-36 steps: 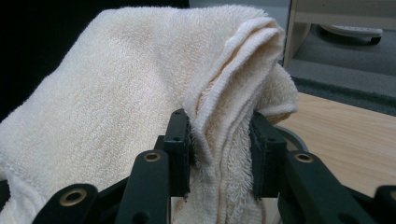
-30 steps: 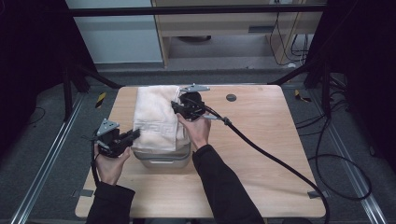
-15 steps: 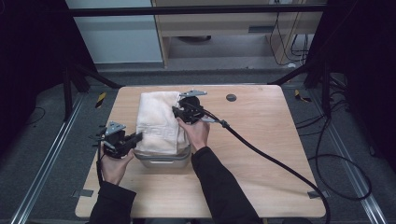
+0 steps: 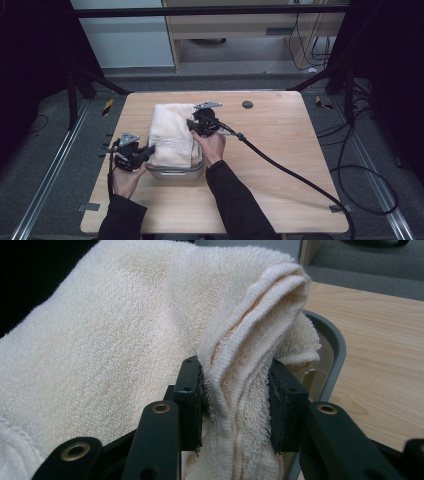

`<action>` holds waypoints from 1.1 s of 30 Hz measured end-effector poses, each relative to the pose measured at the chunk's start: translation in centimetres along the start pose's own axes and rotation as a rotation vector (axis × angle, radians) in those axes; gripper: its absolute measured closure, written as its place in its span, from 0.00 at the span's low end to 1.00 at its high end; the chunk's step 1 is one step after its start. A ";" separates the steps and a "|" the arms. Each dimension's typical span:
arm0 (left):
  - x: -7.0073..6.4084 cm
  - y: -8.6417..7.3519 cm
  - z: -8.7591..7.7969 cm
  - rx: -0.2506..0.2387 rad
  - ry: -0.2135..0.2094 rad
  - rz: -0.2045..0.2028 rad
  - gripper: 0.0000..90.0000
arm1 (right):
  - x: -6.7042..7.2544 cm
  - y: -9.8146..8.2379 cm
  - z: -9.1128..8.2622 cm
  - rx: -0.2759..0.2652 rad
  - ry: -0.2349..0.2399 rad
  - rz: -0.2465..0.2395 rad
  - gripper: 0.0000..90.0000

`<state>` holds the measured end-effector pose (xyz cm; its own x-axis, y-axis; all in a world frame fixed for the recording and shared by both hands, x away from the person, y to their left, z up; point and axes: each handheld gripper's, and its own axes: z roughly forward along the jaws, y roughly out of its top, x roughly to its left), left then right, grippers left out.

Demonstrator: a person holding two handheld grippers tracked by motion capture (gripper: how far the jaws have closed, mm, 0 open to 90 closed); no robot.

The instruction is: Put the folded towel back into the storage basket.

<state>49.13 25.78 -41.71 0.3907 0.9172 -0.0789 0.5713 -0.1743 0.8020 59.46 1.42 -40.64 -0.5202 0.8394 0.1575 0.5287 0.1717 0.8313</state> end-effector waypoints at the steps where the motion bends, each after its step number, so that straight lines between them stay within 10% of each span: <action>1: 0.0 0.0 0.1 0.000 -0.001 0.000 0.92 | -0.1 -0.1 0.1 0.002 0.001 -0.001 0.71; 33: 0.3 -0.9 1.7 0.084 0.009 -0.002 0.90 | -0.6 -1.8 1.9 0.073 -0.006 -0.040 0.68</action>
<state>49.93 25.58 -43.44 0.3837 0.9204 -0.0748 0.6308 -0.2021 0.7491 60.14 1.58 -43.25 -0.5378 0.8342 0.1218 0.5555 0.2420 0.7955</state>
